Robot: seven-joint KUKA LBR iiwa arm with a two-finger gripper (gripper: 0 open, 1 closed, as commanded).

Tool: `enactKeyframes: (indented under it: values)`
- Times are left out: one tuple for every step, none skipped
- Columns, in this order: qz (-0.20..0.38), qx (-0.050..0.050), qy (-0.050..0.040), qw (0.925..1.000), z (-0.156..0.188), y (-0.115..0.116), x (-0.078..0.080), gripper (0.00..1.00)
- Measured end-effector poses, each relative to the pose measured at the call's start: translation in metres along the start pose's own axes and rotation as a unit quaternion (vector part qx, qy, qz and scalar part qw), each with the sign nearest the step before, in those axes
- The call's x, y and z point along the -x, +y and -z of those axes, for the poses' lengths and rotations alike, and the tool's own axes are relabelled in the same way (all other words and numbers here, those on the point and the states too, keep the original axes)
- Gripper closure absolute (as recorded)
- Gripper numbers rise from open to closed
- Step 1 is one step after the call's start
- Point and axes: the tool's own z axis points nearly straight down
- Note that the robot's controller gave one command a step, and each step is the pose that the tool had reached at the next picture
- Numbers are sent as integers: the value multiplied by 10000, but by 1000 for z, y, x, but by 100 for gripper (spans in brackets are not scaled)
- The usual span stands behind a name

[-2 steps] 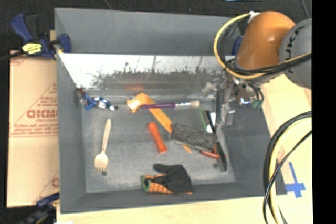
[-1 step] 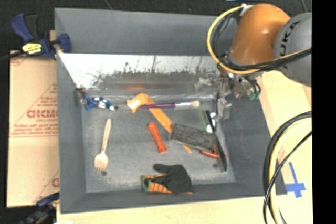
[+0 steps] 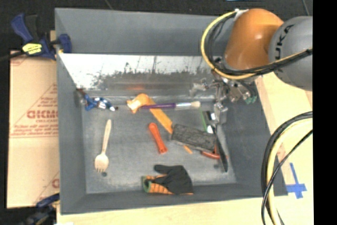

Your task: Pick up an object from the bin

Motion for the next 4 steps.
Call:
enactKeyframes:
  values:
    - [551,-37,-48,9985,-57,10,13,0]
    - [1092,-60,-70,9940,-54,24,4,100]
    - [1092,-59,-70,9940,-54,24,4,100]
    - [1084,-33,-37,9941,-18,25,2,100]
